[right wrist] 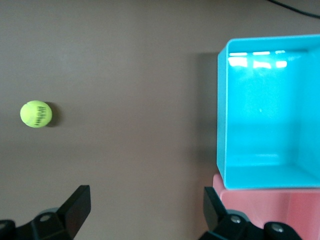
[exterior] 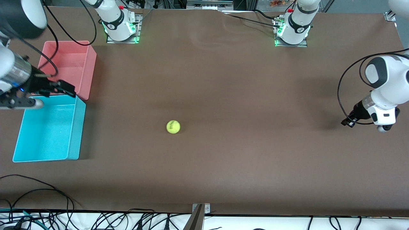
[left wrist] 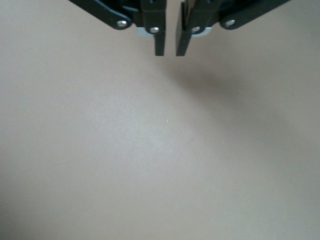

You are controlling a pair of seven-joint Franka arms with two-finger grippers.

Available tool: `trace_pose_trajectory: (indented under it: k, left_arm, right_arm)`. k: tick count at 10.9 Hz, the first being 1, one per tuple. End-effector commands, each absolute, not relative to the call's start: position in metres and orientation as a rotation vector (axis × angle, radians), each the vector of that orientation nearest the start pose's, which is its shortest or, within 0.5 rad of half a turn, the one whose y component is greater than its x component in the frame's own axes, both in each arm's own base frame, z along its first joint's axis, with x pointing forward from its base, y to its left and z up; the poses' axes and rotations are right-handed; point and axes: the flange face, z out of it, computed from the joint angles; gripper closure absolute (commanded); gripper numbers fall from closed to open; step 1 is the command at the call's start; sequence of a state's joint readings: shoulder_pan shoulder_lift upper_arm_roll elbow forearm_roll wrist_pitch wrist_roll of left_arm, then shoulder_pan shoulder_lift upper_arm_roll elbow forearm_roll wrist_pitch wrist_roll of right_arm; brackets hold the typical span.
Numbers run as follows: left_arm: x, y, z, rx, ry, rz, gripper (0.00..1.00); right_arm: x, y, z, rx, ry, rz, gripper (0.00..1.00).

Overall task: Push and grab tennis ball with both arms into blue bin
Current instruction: 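Withdraw the left gripper while the right gripper reaches toward the ball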

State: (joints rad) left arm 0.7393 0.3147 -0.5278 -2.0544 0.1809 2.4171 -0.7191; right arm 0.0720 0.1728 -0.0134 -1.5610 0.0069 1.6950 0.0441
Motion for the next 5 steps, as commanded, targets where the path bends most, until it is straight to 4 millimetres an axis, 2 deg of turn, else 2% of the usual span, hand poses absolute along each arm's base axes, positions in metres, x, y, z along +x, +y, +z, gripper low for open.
trace_pose_trajectory:
  k: [1, 3, 5]
  left_arm:
    - [0.602, 0.134, 0.364, -2.945, -1.087, -0.11, 0.0]
    - [0.611, 0.13, 0.388, -2.981, -0.944, -0.084, 0.0]
    - [0.619, 0.129, 0.408, -3.054, -0.572, -0.095, 0.0]
  right_arm:
    - [0.653, 0.034, 0.469, -3.138, -0.136, 0.053, 0.0]
    - [0.663, 0.033, 0.432, -3.147, -0.138, 0.092, 0.0]
    - [0.672, 0.036, 0.399, -3.155, -0.139, 0.101, 0.0]
